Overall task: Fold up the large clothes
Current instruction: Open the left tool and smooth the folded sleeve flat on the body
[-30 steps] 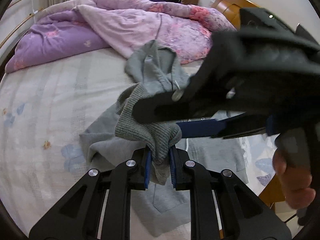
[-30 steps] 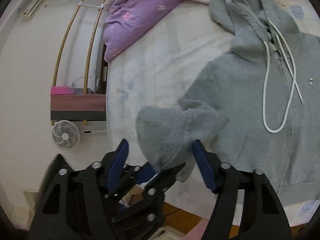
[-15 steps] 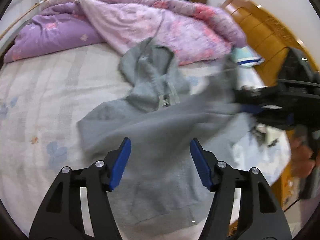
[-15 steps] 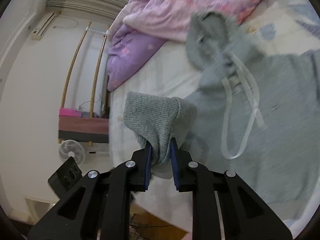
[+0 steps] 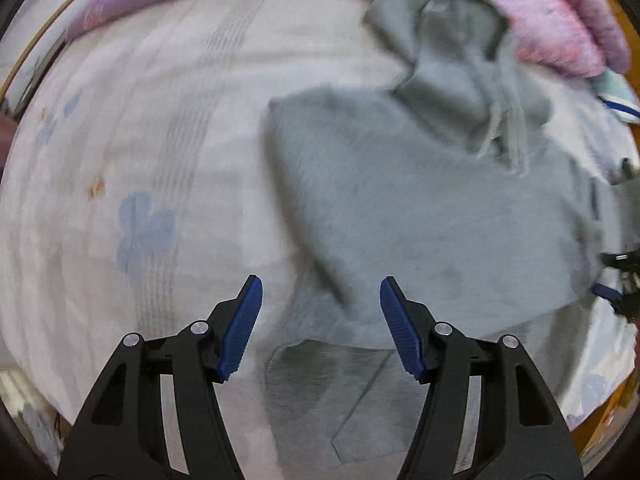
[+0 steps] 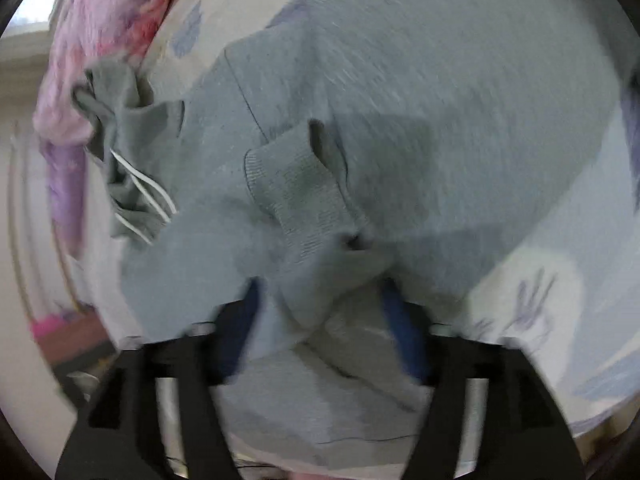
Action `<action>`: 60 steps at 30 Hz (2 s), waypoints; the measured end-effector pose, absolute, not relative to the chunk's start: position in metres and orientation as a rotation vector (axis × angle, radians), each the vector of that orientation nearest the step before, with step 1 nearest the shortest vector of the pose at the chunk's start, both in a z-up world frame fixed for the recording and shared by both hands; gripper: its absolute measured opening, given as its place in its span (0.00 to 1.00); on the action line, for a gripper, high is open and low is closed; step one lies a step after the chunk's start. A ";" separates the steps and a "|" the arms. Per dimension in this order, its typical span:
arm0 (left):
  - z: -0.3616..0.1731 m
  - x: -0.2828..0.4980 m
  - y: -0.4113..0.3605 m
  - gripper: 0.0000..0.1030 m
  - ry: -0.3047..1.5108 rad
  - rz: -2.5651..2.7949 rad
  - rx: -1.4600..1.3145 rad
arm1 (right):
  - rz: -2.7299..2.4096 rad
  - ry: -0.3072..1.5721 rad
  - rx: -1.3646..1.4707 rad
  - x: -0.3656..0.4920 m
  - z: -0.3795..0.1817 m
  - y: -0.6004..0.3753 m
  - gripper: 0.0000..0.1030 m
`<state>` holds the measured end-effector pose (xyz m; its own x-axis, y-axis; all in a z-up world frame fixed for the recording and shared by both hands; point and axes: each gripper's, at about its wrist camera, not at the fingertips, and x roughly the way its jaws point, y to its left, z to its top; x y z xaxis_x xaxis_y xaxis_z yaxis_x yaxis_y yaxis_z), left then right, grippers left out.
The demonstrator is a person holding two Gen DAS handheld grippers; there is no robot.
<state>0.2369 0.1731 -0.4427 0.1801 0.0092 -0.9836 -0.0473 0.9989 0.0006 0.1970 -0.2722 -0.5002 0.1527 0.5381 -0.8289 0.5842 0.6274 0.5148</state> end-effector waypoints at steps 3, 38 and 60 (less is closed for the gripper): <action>-0.469 0.234 0.183 0.62 1.460 0.061 -0.117 | -0.036 1.459 0.993 0.197 -0.505 -0.266 0.75; -0.509 0.361 0.187 0.17 1.410 0.146 -0.045 | -0.026 1.461 0.620 0.256 -0.532 -0.207 0.06; -0.464 0.215 0.172 0.43 1.585 0.117 -0.077 | 0.040 1.565 0.645 0.169 -0.468 -0.189 0.25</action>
